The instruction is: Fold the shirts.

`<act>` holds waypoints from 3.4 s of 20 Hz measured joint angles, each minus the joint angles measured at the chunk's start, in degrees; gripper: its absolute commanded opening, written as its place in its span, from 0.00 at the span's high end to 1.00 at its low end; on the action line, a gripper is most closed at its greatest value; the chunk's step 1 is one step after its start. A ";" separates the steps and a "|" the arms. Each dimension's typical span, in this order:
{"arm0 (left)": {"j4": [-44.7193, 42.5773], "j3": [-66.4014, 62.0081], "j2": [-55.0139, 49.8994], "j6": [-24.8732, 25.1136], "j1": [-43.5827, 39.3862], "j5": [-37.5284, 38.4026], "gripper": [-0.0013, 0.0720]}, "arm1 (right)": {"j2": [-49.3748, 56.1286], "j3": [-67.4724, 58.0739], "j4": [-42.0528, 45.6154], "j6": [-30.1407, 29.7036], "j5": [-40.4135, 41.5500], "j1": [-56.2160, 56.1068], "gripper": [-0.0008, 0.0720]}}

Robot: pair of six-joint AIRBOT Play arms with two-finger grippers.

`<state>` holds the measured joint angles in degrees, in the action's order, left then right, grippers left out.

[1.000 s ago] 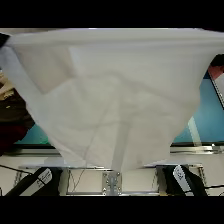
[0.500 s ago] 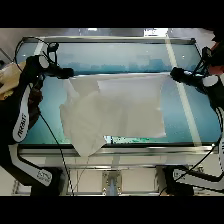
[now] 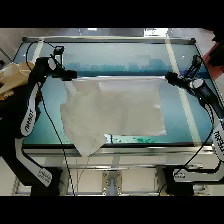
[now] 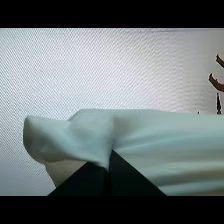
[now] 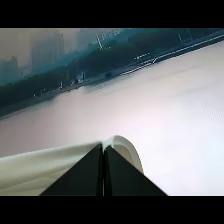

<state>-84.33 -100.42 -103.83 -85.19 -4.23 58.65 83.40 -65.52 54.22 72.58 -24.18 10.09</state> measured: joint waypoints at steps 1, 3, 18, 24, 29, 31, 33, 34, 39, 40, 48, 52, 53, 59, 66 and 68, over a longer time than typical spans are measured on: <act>0.24 -0.04 0.72 1.05 -0.02 2.95 0.97 | -0.42 0.00 1.38 0.02 -1.09 0.00 0.96; 0.87 -0.11 2.45 2.49 -0.02 8.68 0.97 | -1.33 0.00 4.35 0.13 -4.20 0.00 0.96; -0.87 21.40 5.05 0.87 -3.13 13.55 0.77 | -2.64 9.53 12.07 1.16 -18.40 -0.13 0.93; -2.60 20.81 6.38 -0.85 -3.23 10.60 0.24 | -2.69 9.35 11.32 1.16 -22.56 -0.11 0.55; -4.63 17.77 17.68 -0.31 -3.02 7.98 0.24 | -6.10 5.75 14.43 1.20 -34.75 0.00 0.55; -6.01 19.78 24.70 -0.28 -1.79 7.45 0.24 | -9.07 5.84 16.92 1.68 -39.04 0.31 0.51; -6.34 26.58 33.07 -1.81 0.46 8.57 0.24 | -12.39 8.00 18.62 2.25 -42.36 1.57 0.51; -5.60 31.87 37.48 -2.99 1.70 9.07 0.24 | -14.01 9.64 18.64 2.45 -43.34 2.45 0.51; 3.67 60.28 55.23 -12.81 4.85 5.92 0.24 | -22.08 17.97 15.50 2.51 -45.33 6.82 0.51; 6.38 64.39 56.87 -14.14 5.05 5.35 0.24 | -23.39 18.82 15.15 2.51 -45.46 7.23 0.51; 15.89 78.01 61.09 -19.02 5.62 8.26 0.24 | -29.22 20.70 11.56 2.34 -43.50 8.17 0.51; 16.96 79.93 59.78 -19.65 5.64 8.37 0.24 | -29.81 20.79 10.16 1.40 -42.56 8.22 0.51; 17.49 80.30 58.86 -19.63 5.62 7.72 0.24 | -29.86 20.81 9.92 1.27 -42.36 8.22 0.52; 24.68 81.07 50.88 -15.19 5.64 2.12 0.35 | -30.03 20.83 8.35 0.90 -41.83 8.22 0.51; 28.59 79.54 46.38 -8.90 5.64 -1.64 0.96 | -30.03 20.85 7.52 0.94 -43.58 8.24 0.54; 29.40 77.42 46.69 -7.61 5.64 -0.42 0.96 | -30.03 21.75 9.09 1.99 -47.43 8.28 0.51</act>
<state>-54.94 -23.00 -57.14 -92.79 1.41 58.24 53.36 -43.77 63.31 74.56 -71.61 18.37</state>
